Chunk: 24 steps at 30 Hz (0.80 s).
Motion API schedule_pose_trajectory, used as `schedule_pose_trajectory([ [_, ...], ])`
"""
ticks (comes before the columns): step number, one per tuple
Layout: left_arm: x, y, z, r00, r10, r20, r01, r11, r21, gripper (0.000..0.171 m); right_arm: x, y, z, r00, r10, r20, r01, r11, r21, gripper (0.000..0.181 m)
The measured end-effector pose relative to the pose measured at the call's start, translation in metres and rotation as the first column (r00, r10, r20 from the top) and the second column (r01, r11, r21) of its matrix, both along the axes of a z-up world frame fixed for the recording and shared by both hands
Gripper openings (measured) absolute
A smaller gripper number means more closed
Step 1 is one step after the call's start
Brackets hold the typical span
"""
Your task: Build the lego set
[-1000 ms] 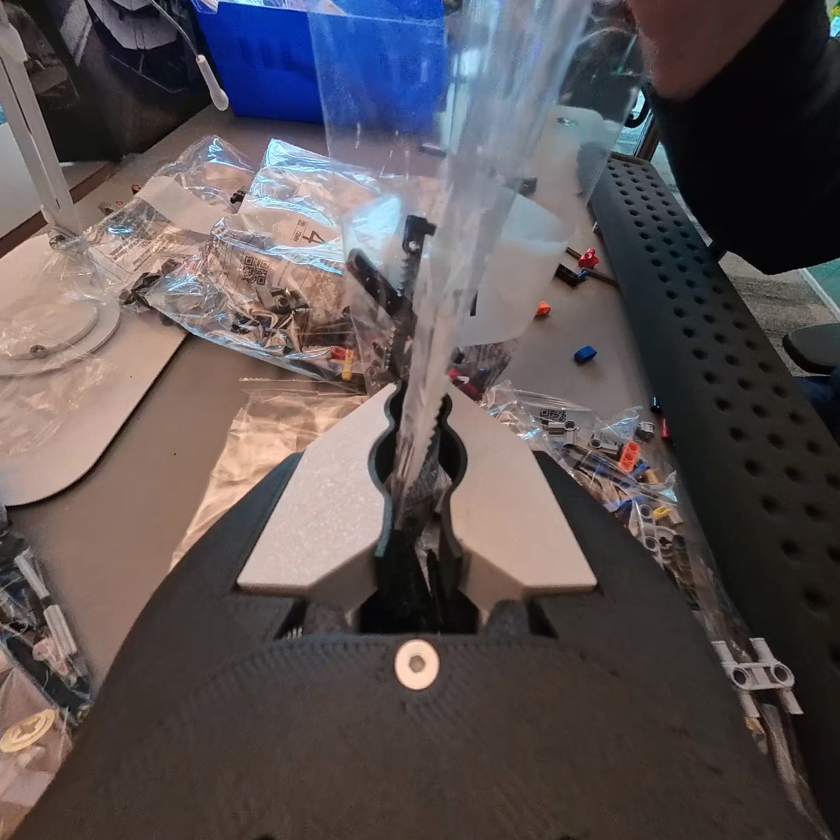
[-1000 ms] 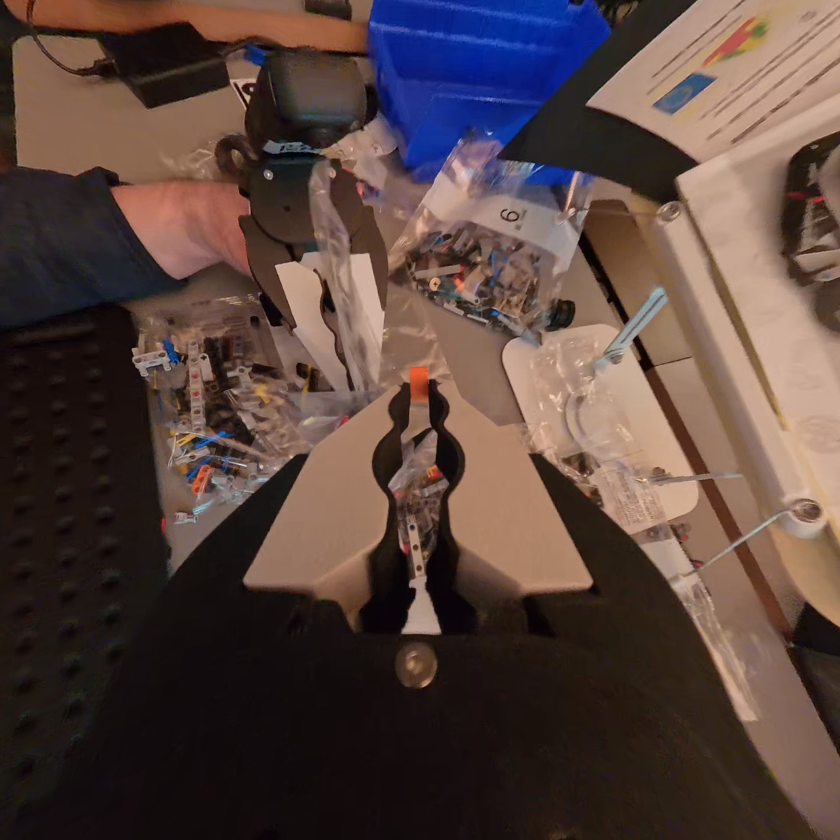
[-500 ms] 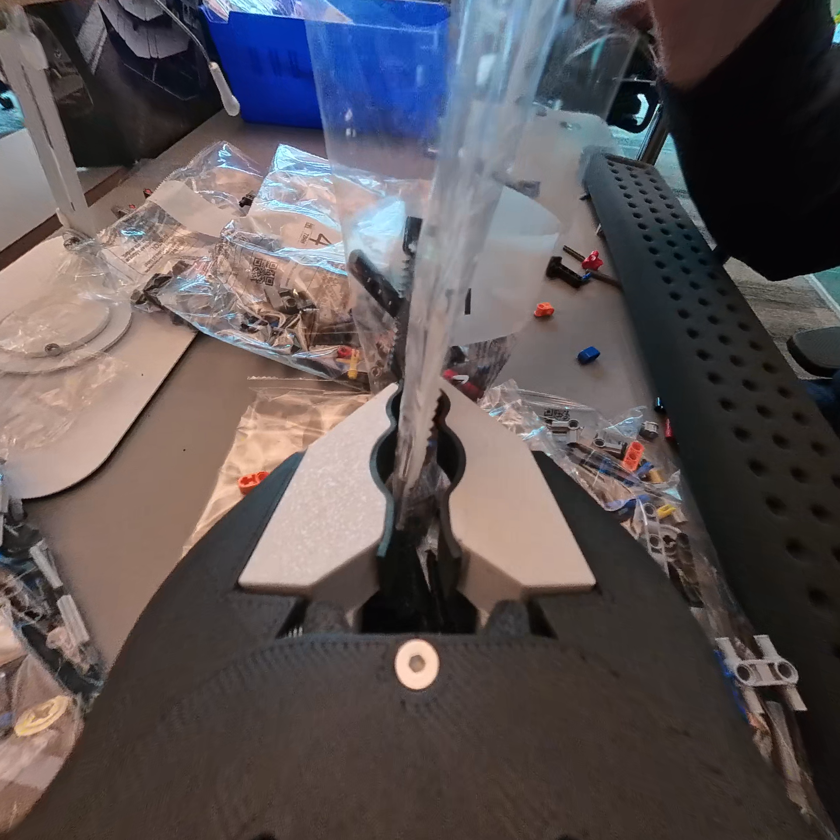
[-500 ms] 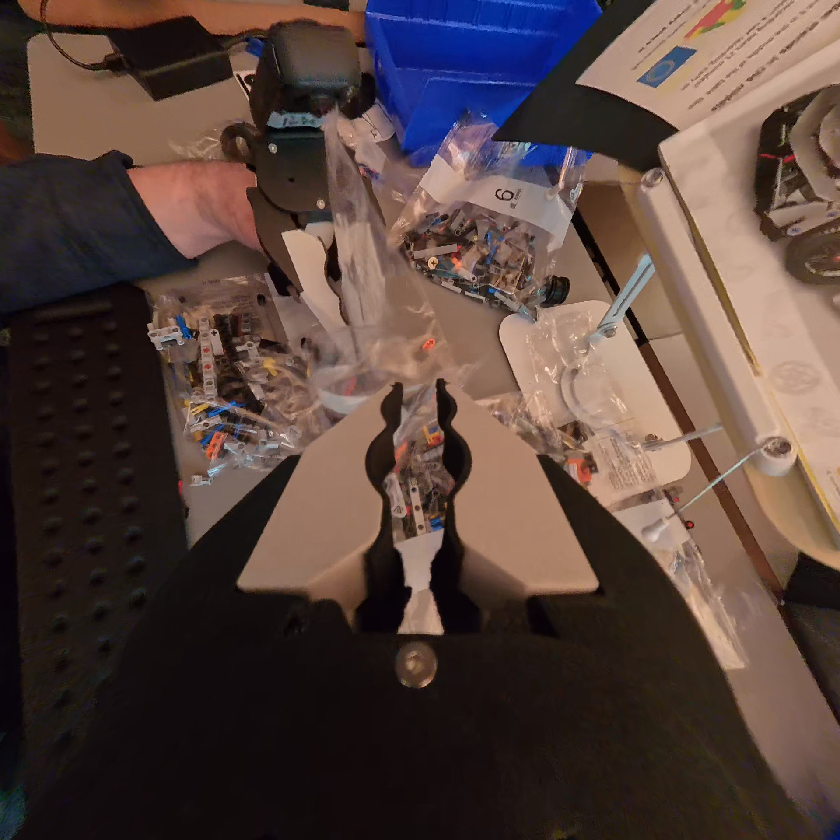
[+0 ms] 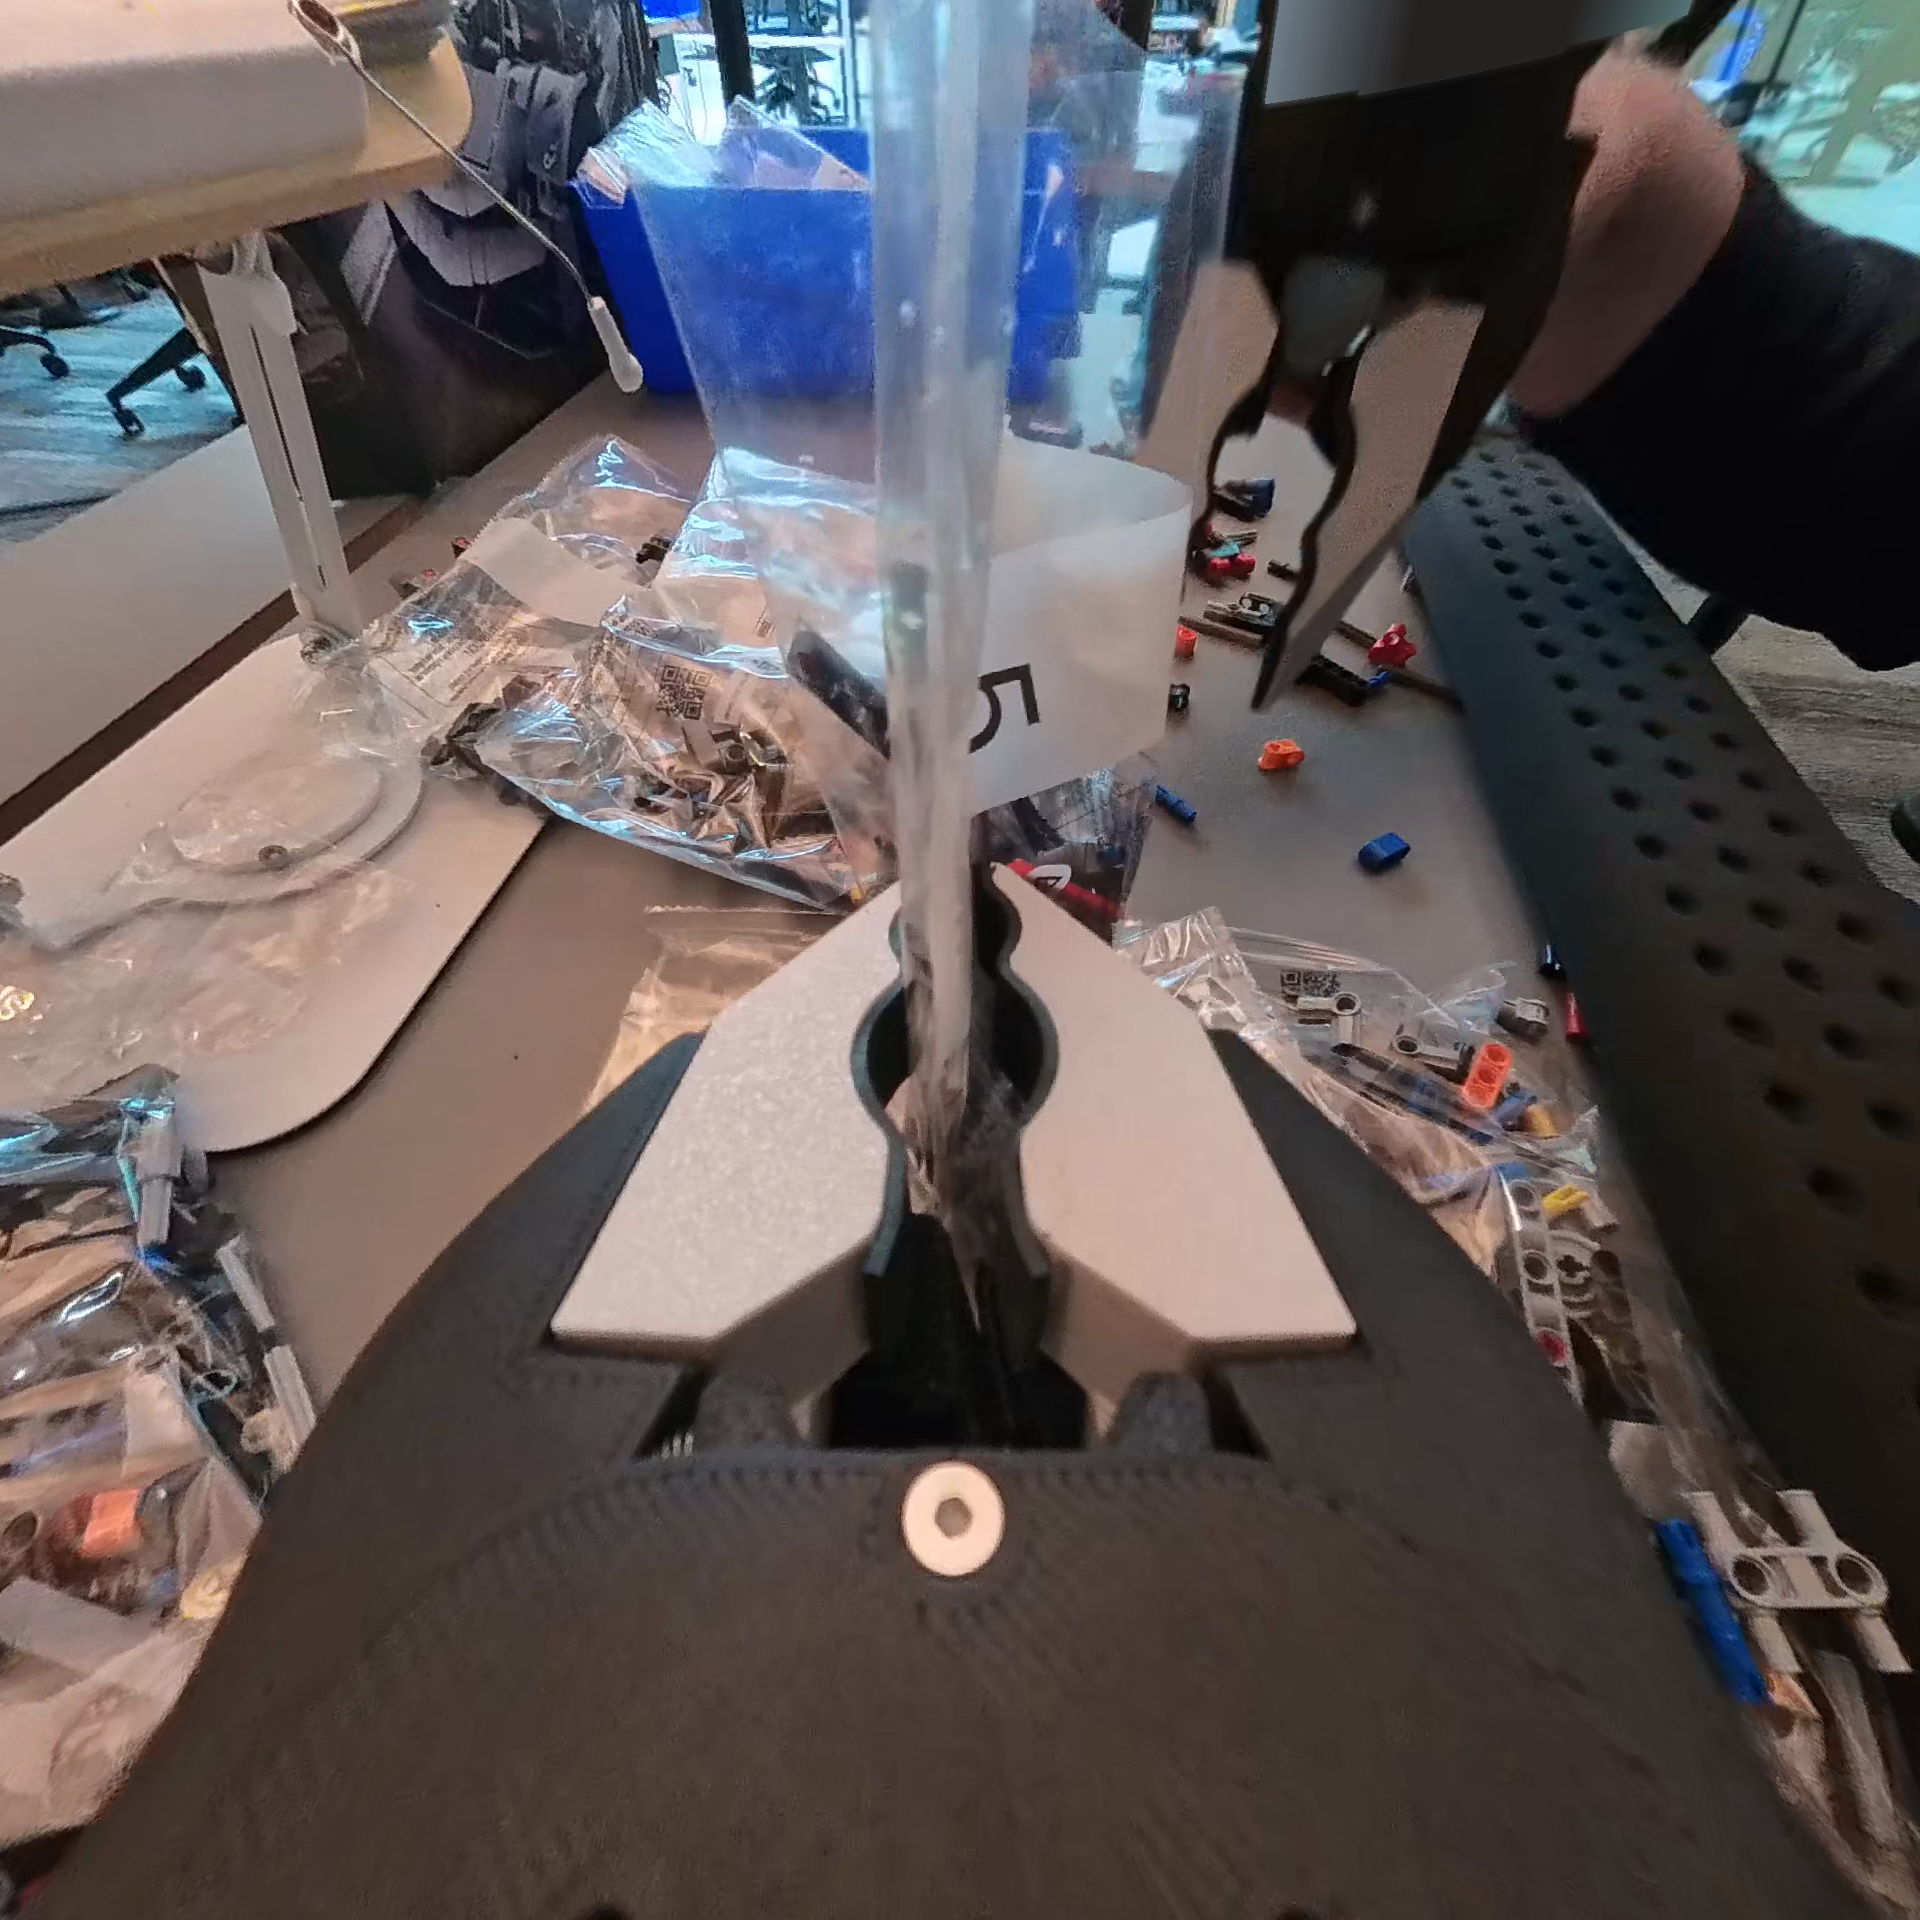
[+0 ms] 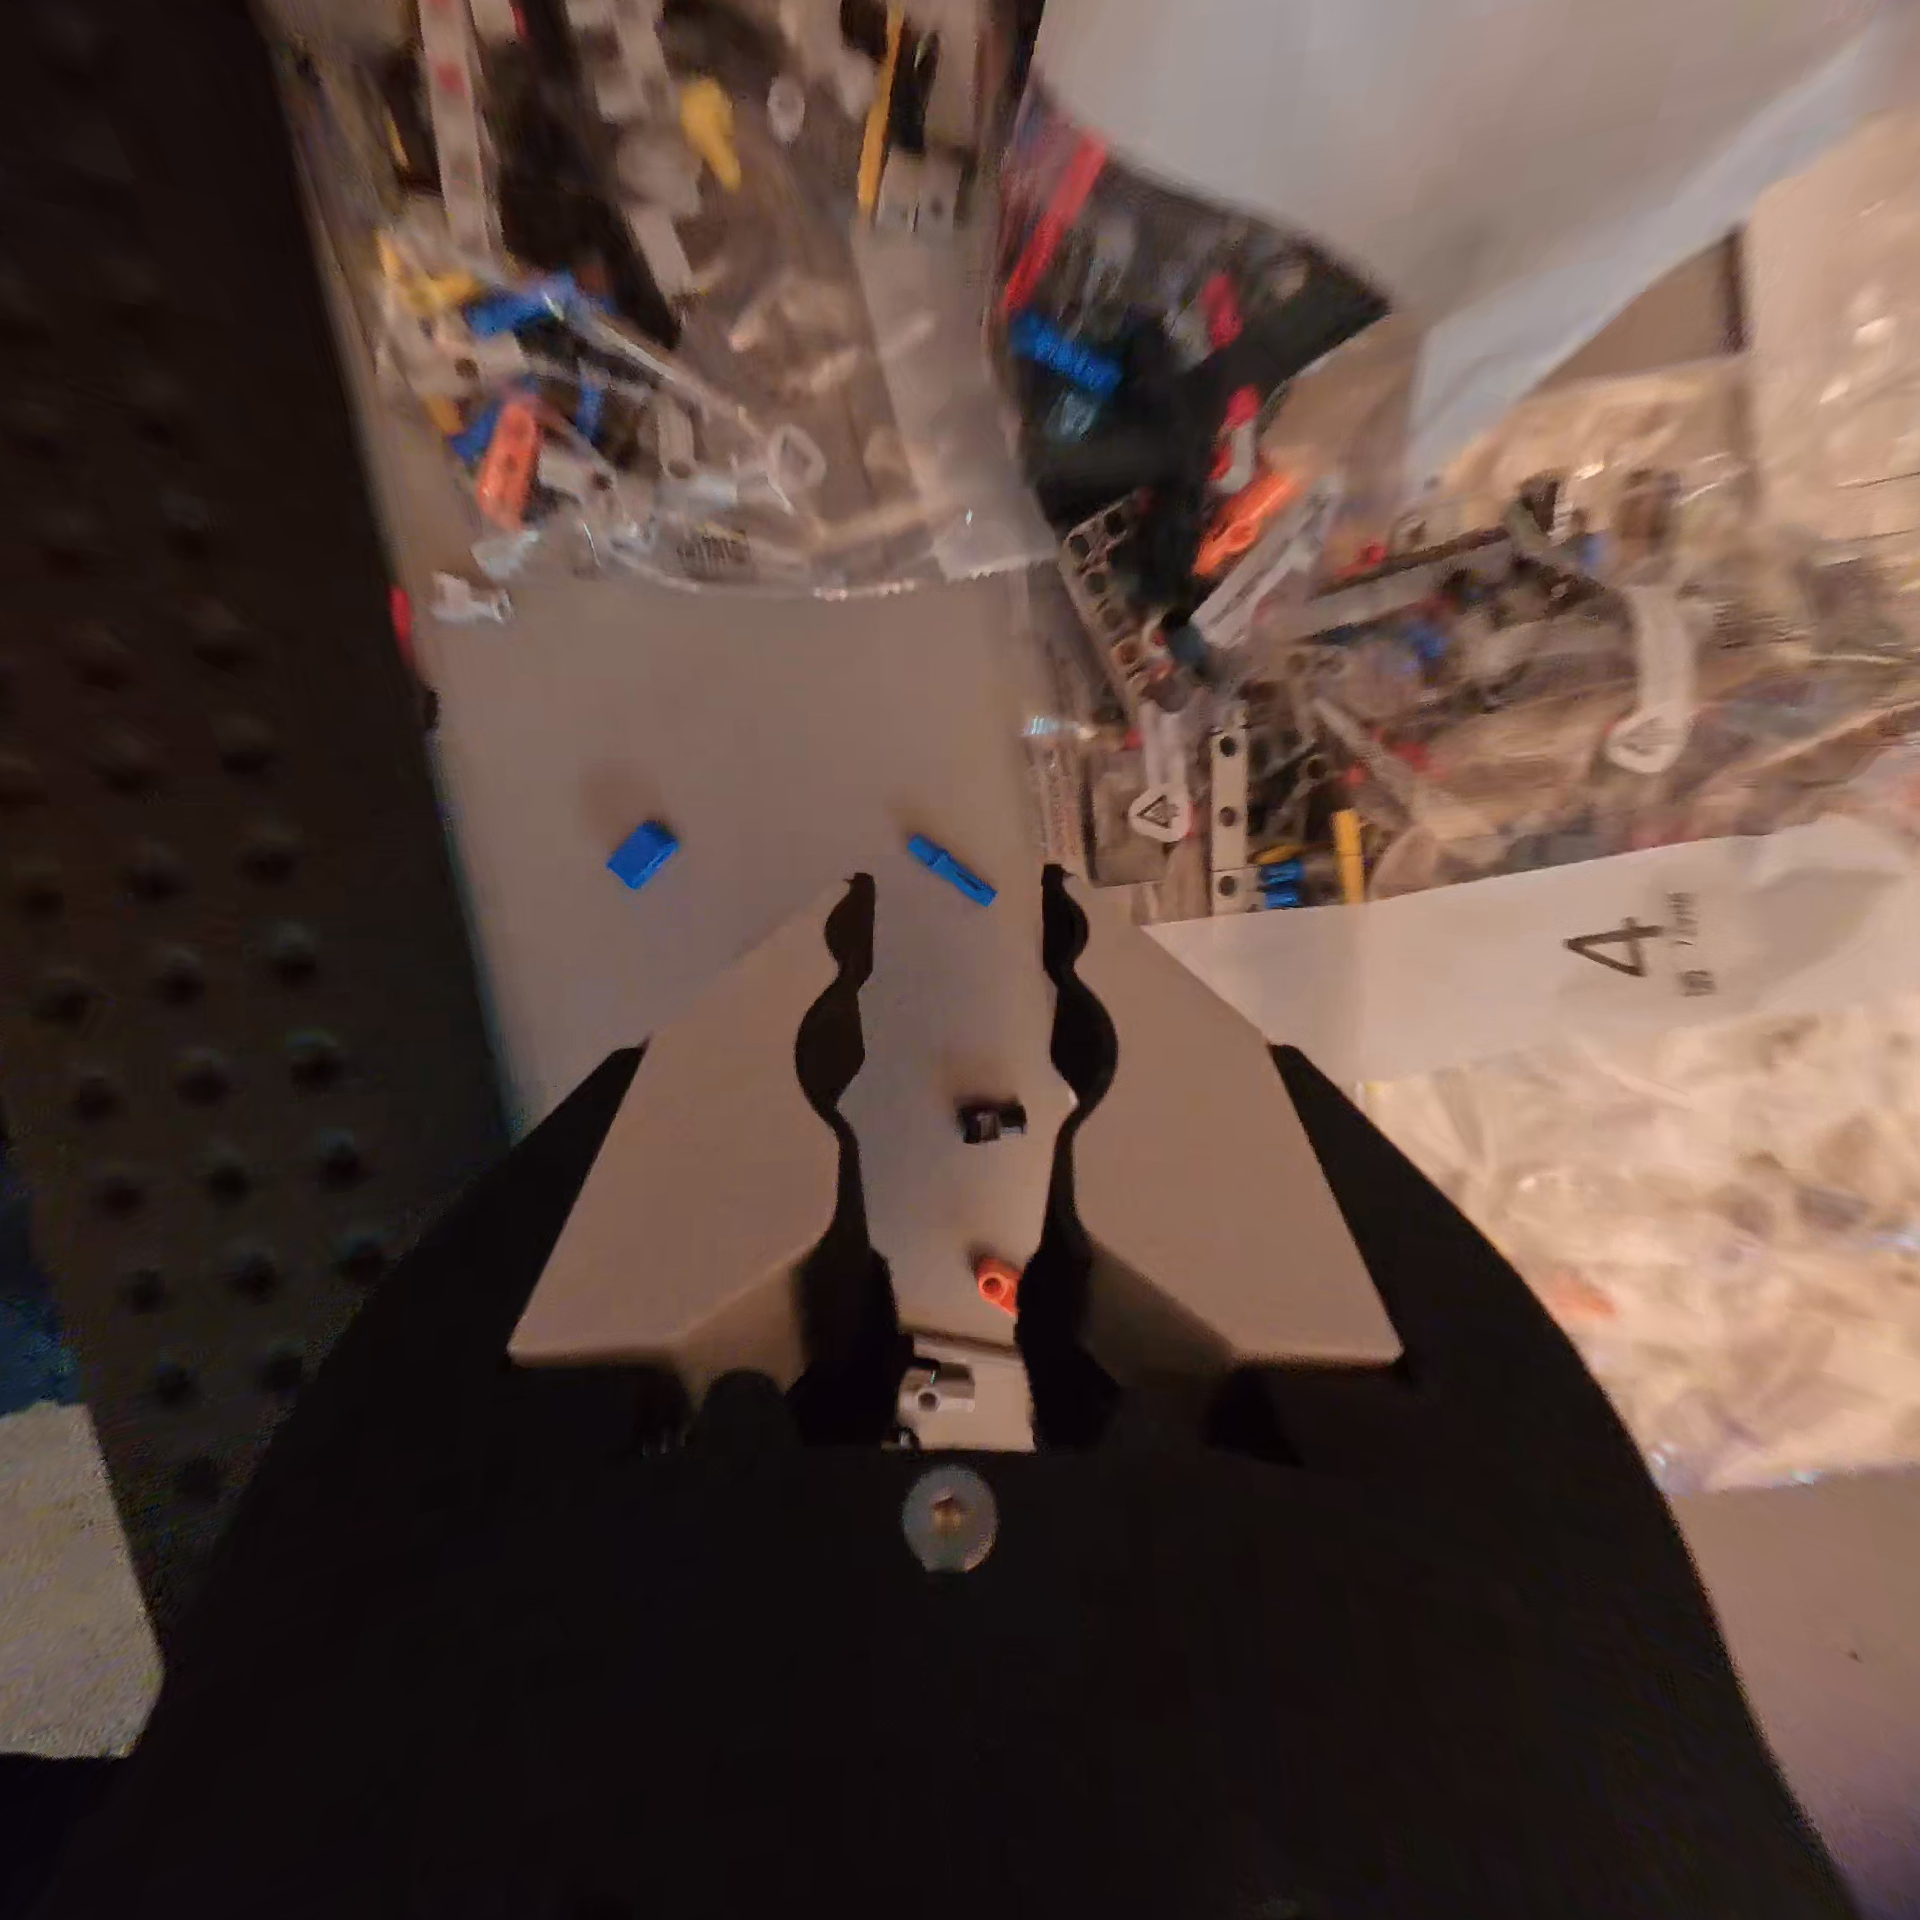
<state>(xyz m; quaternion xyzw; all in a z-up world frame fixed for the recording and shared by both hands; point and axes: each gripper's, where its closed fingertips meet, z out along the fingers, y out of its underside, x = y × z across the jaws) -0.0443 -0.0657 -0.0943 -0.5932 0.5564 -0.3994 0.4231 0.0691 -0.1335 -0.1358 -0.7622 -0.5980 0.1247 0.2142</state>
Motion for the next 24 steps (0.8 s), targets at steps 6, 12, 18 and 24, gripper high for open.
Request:
schedule_pose_trajectory([
  [6,-0.001,0.001,0.002,1.000,0.002,0.010,-0.002,1.000,0.002,0.006,0.003,0.013,-0.040,0.999,0.010,0.050,-0.009,0.999,-0.031,0.018],
  [12,0.000,0.000,0.002,1.000,0.000,0.011,0.000,1.000,0.003,0.006,-0.003,0.008,-0.032,0.999,0.030,-0.018,-0.031,0.998,-0.063,0.000],
  [18,0.000,-0.001,0.004,1.000,-0.003,0.019,0.002,1.000,0.002,0.007,-0.015,0.009,0.008,0.992,0.039,-0.117,-0.040,0.999,-0.009,0.002],
  [24,0.000,-0.001,0.005,1.000,-0.005,0.022,0.005,1.000,0.004,0.007,-0.023,-0.005,-0.030,0.995,0.099,0.006,-0.098,0.992,-0.082,0.020],
])
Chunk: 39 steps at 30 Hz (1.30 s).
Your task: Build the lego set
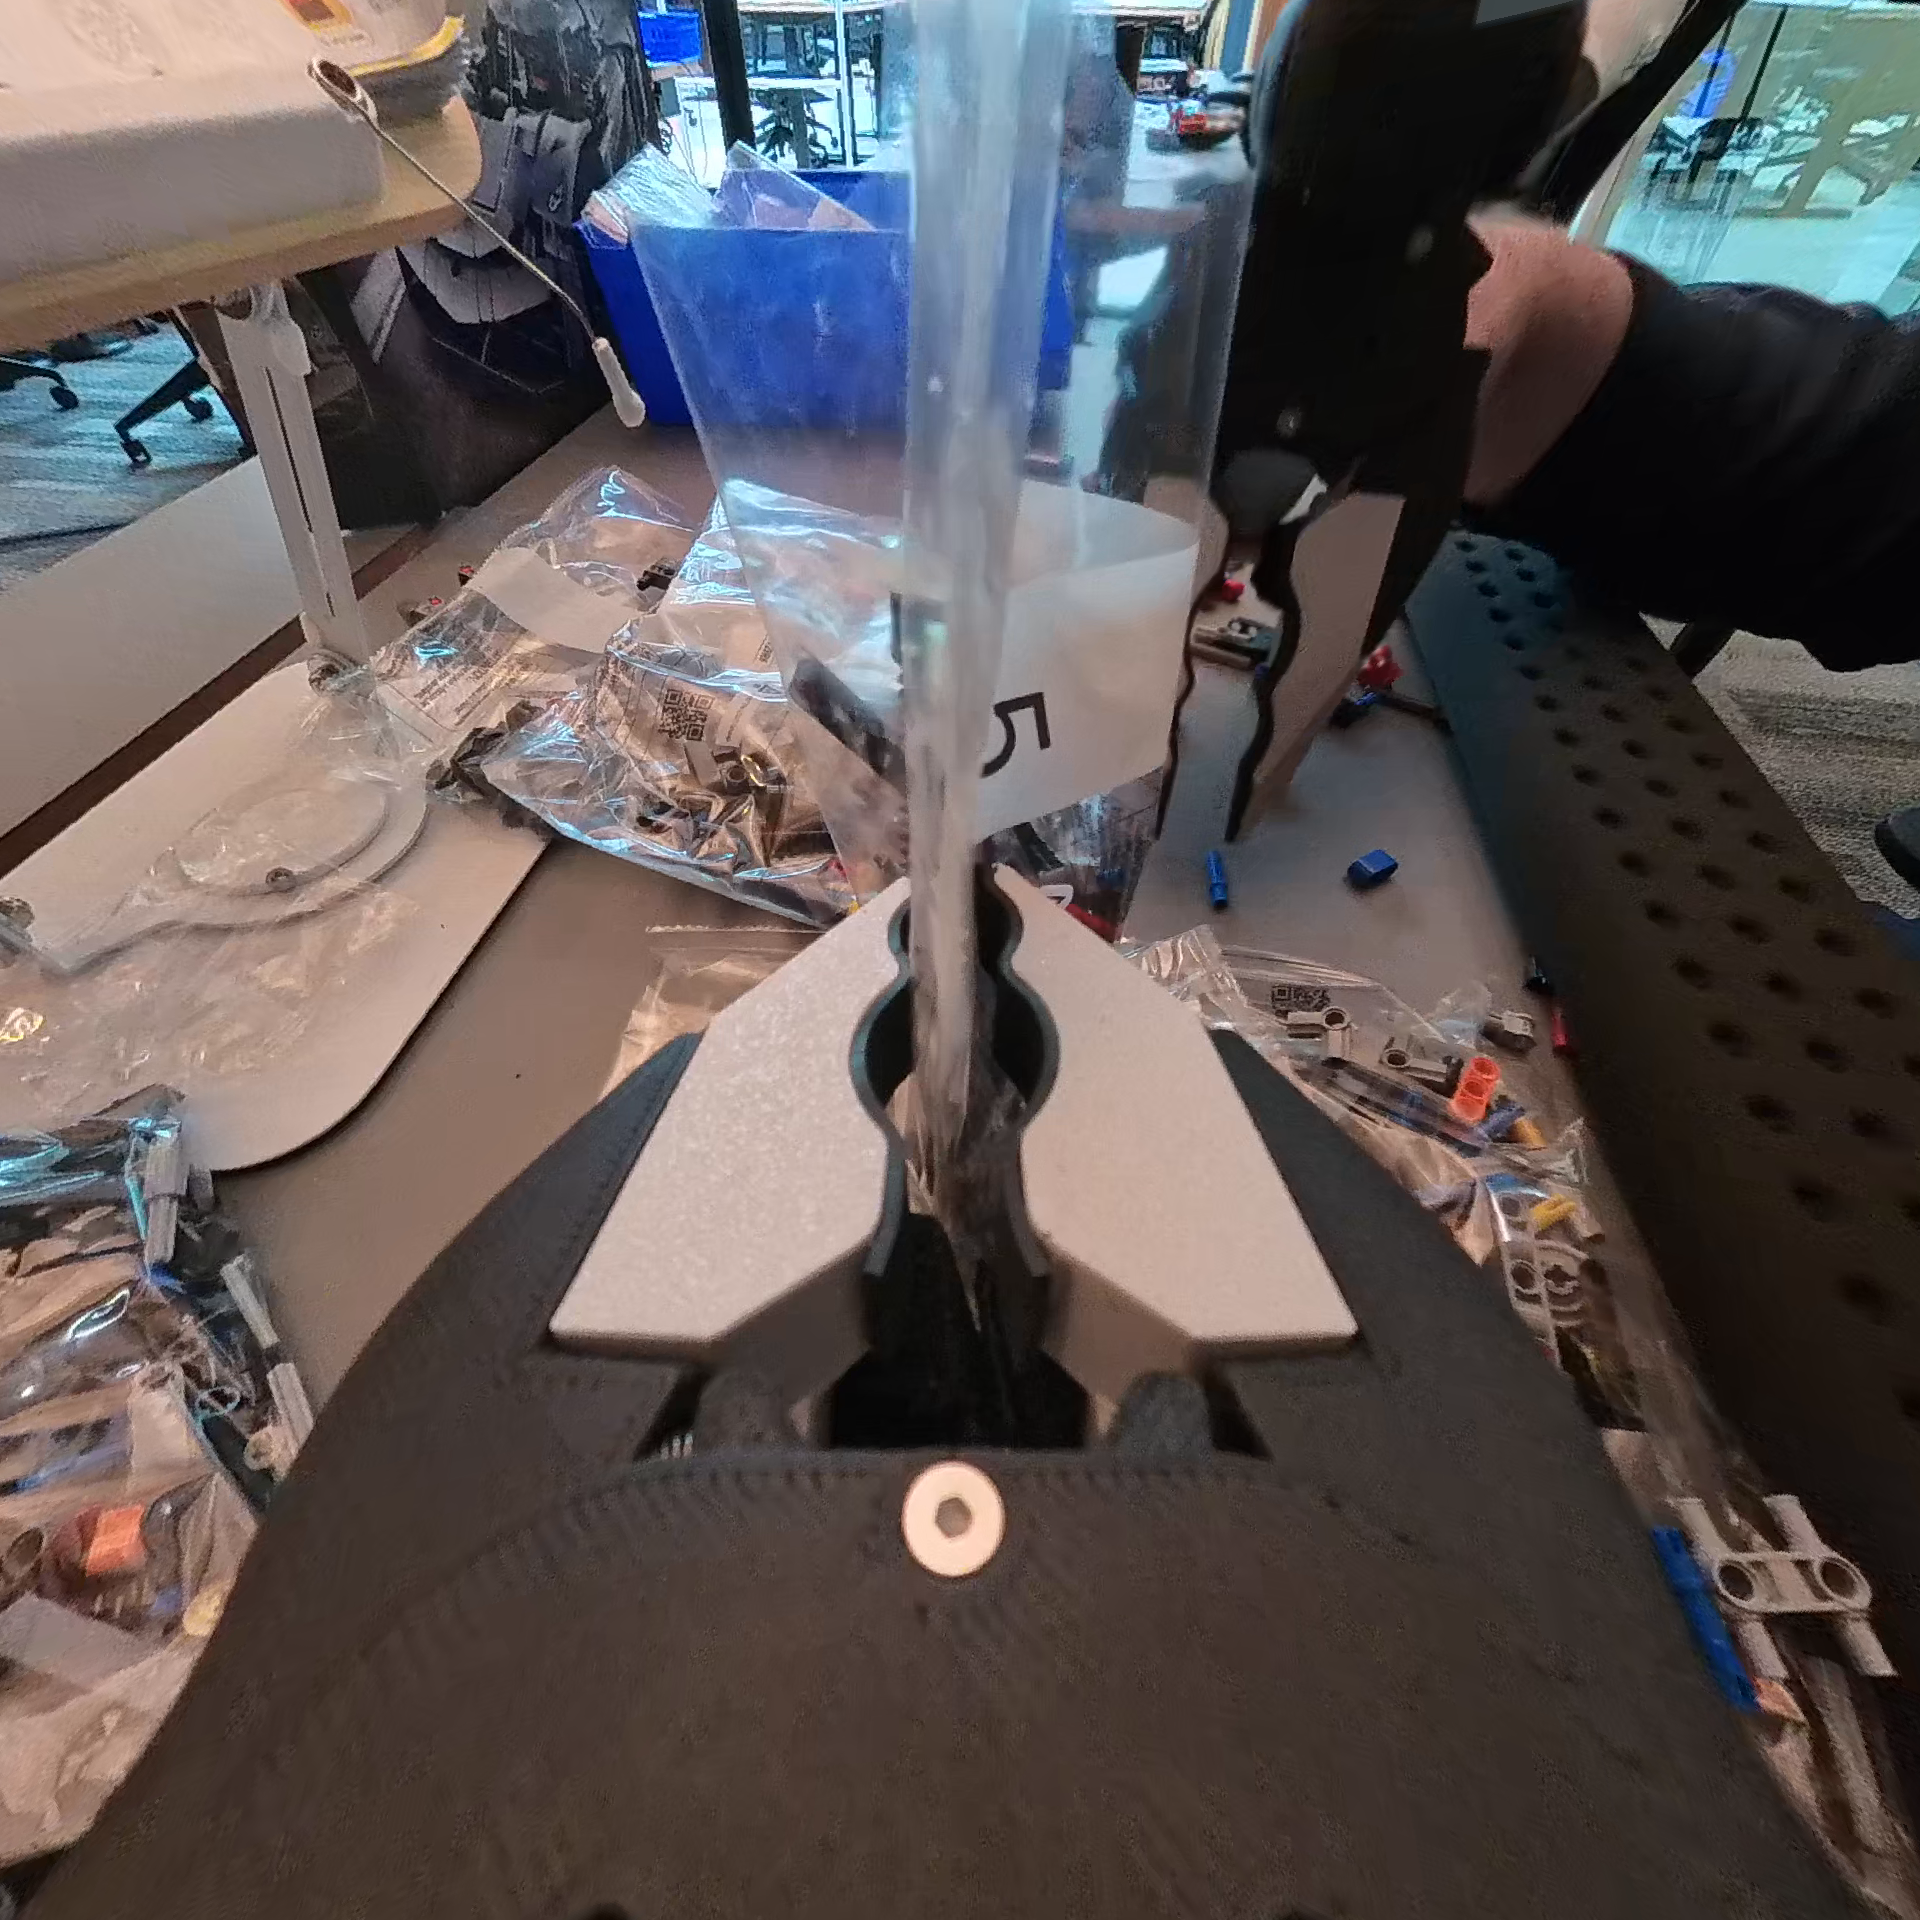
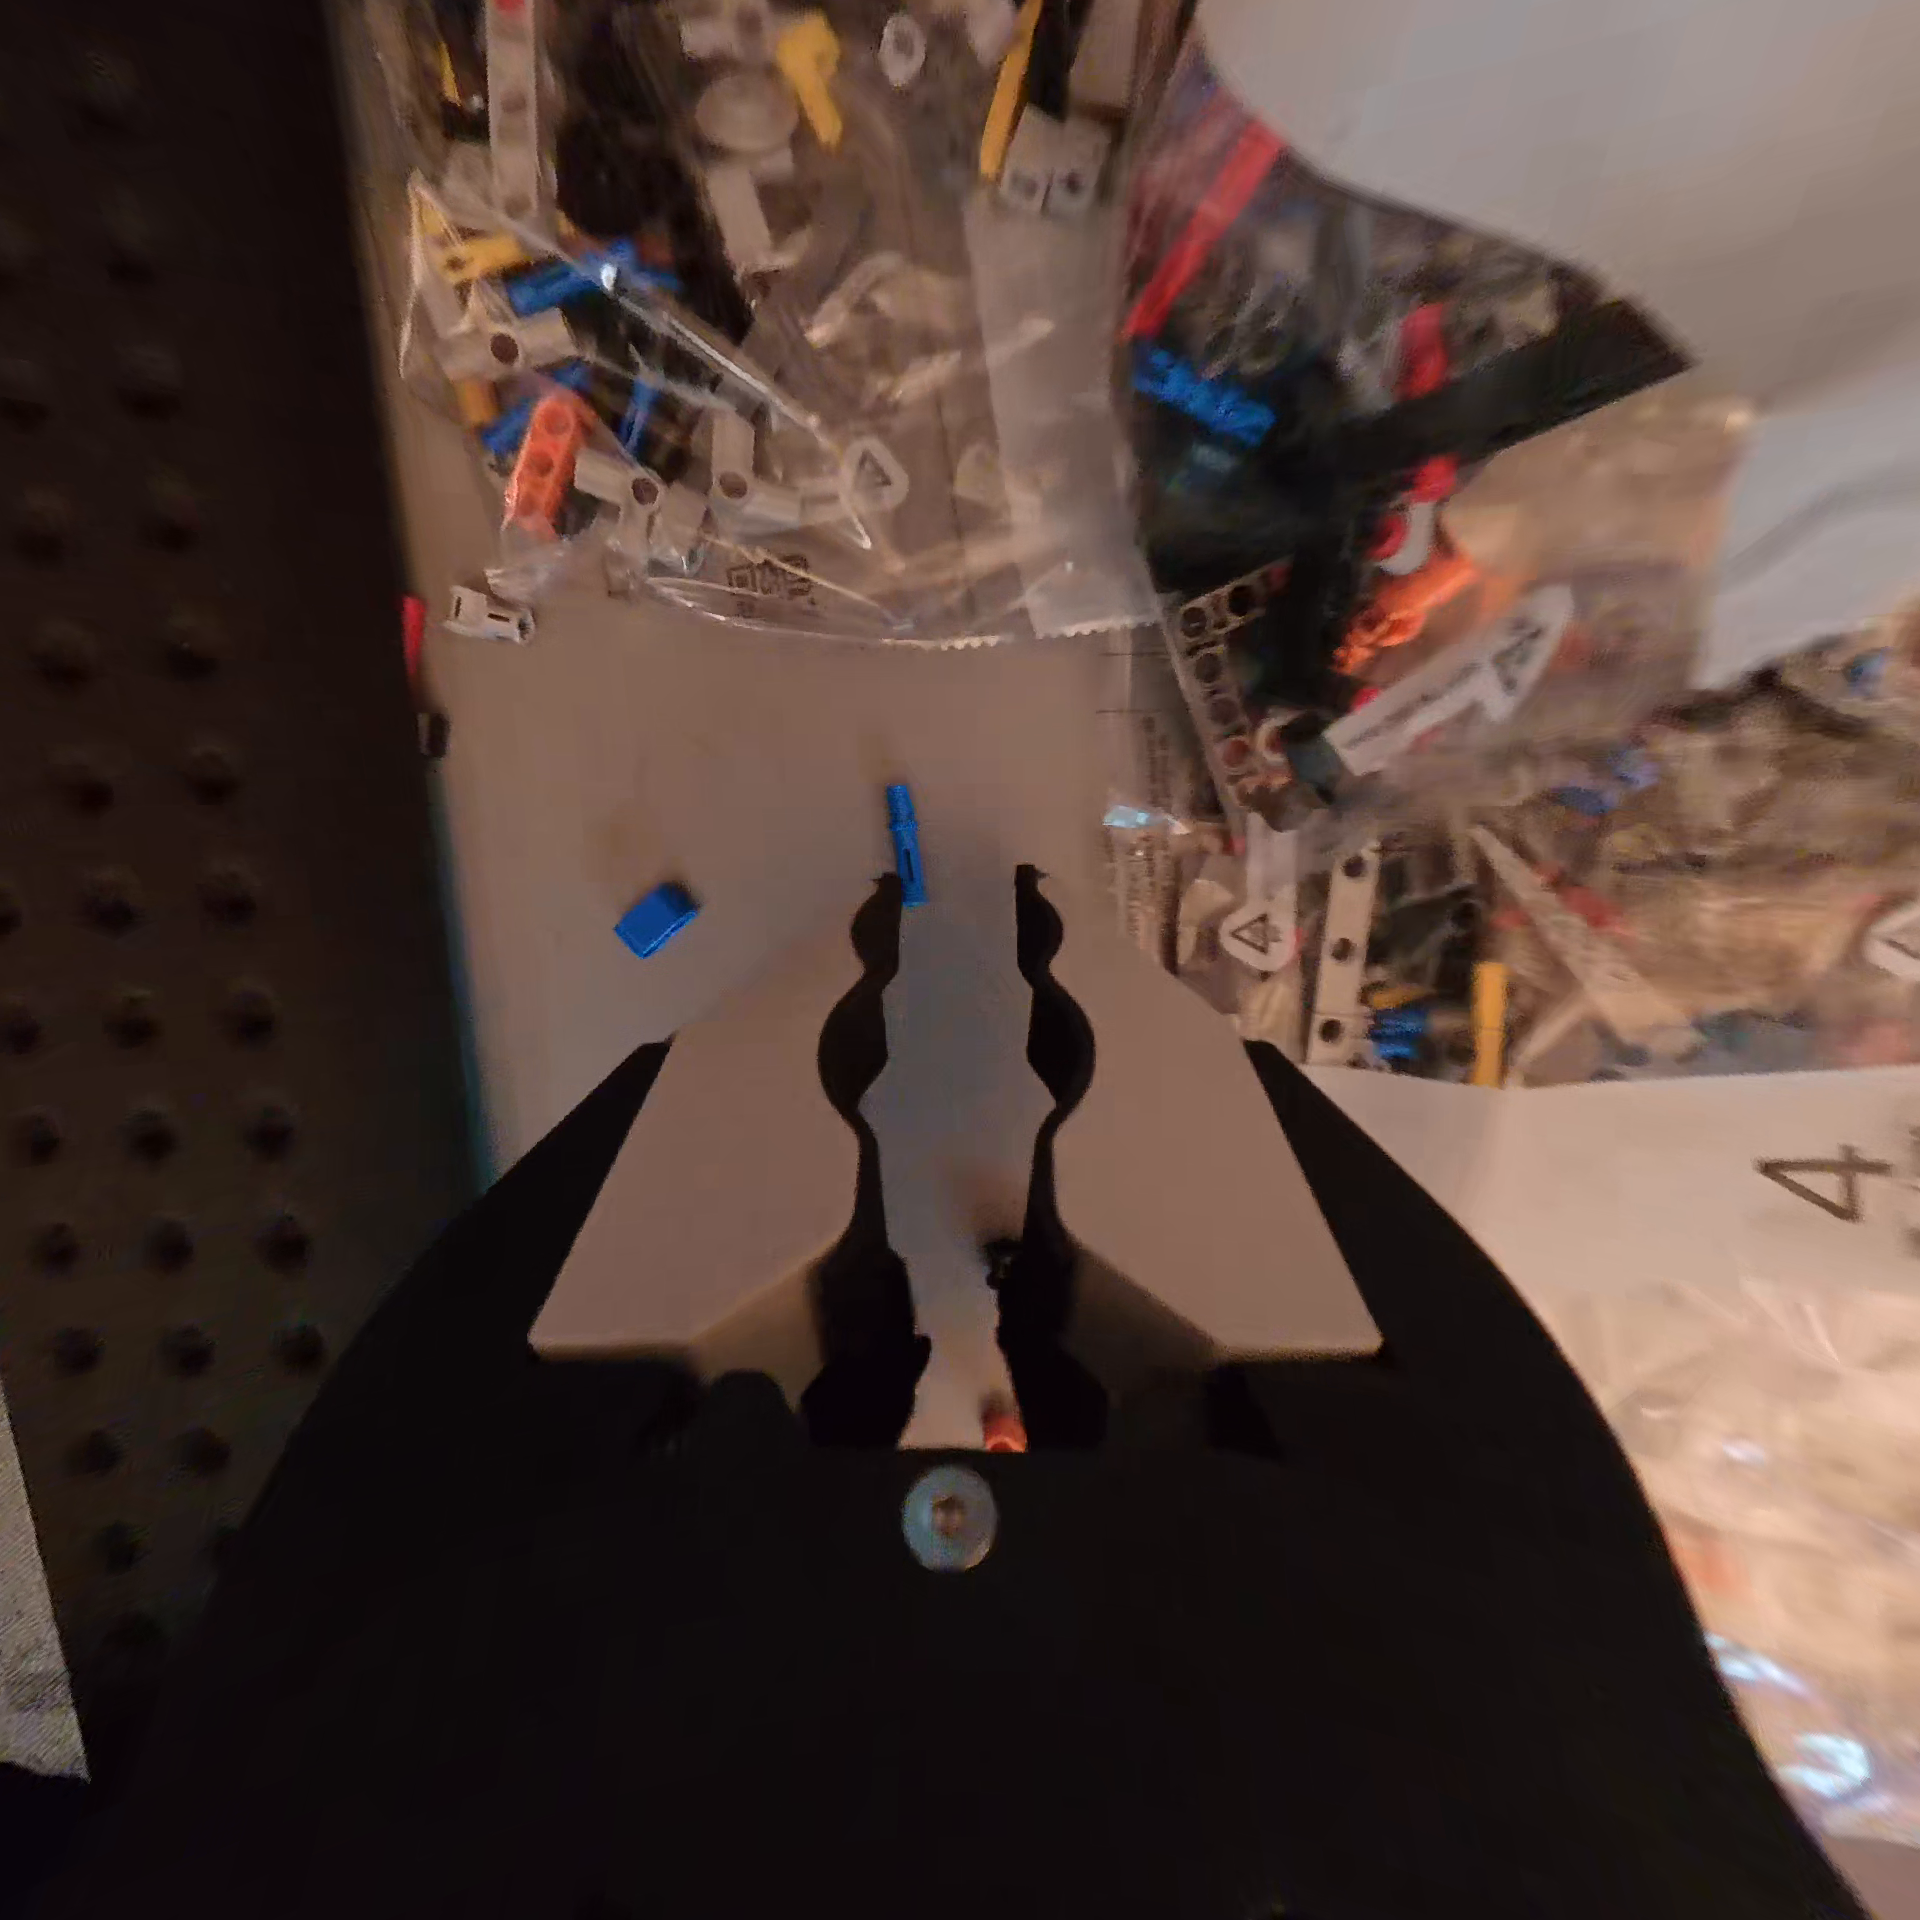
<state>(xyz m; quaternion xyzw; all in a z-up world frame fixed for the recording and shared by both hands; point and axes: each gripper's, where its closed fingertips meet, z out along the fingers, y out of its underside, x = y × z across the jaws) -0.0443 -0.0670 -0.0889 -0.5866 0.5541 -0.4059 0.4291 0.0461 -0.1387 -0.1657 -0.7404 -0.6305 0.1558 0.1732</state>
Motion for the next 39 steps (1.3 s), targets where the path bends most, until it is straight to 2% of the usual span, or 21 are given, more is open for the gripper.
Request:
schedule_pose_trajectory([
  [2,0.000,0.000,0.000,1.000,-0.002,-0.001,0.002,1.000,0.000,0.007,-0.003,-0.004,-0.009,1.000,0.010,0.008,-0.010,1.000,-0.018,0.014],
  [3,0.000,0.000,0.000,1.000,-0.003,-0.001,0.003,1.000,0.000,0.007,-0.006,-0.006,-0.011,1.000,0.015,0.007,-0.014,1.000,-0.021,0.003],
  [6,0.001,-0.001,0.000,1.000,-0.004,-0.001,0.004,1.000,0.000,0.007,-0.006,-0.005,-0.009,1.000,0.014,0.010,-0.014,1.000,-0.008,0.002],
  [8,0.000,-0.001,0.001,1.000,-0.003,0.005,0.003,1.000,0.002,0.006,-0.005,0.002,0.005,1.000,-0.011,-0.026,0.011,1.000,0.023,0.002],
  [10,0.000,-0.001,0.005,1.000,-0.005,0.022,0.004,1.000,0.004,0.006,-0.004,0.013,0.032,0.994,-0.050,-0.102,0.056,0.997,0.057,0.001],
  [16,-0.001,-0.001,0.007,0.999,-0.008,0.038,0.008,1.000,-0.001,0.004,-0.012,0.052,0.147,0.919,-0.094,-0.384,0.199,0.949,0.245,0.001],
  [18,-0.001,-0.001,0.007,0.999,-0.009,0.039,0.009,1.000,-0.002,0.004,-0.021,0.057,0.170,0.899,-0.077,-0.431,0.207,0.942,0.263,0.001],
  [20,-0.001,-0.002,0.008,0.999,-0.012,0.041,0.012,1.000,-0.001,0.004,-0.031,0.065,0.179,0.897,-0.076,-0.436,0.215,0.936,0.279,0.001],
  [25,-0.001,-0.003,0.008,0.999,-0.016,0.042,0.016,1.000,-0.002,0.005,-0.052,0.074,0.172,0.912,-0.078,-0.402,0.201,0.941,0.272,0.002],
  [26,-0.001,-0.003,0.008,0.999,-0.017,0.040,0.017,1.000,-0.002,0.005,-0.053,0.074,0.168,0.919,-0.083,-0.386,0.194,0.946,0.258,0.007],
  [27,-0.001,-0.003,0.008,0.999,-0.018,0.040,0.018,1.000,-0.002,0.005,-0.051,0.076,0.166,0.921,-0.097,-0.378,0.204,0.945,0.256,0.013],
  [33,-0.001,-0.001,0.008,0.999,-0.010,0.034,0.010,1.000,-0.003,0.005,-0.029,0.064,0.170,0.909,-0.124,-0.398,0.236,0.940,0.246,0.015],
  [36,-0.002,-0.001,0.008,0.999,-0.007,0.037,0.007,1.000,-0.004,0.005,-0.015,0.033,0.144,0.940,-0.080,-0.332,0.146,0.973,0.179,0.014],
  [39,-0.001,-0.001,0.008,0.999,-0.006,0.038,0.006,1.000,-0.006,0.006,-0.009,-0.001,0.095,0.977,-0.035,-0.210,0.052,0.996,0.076,0.021],
])
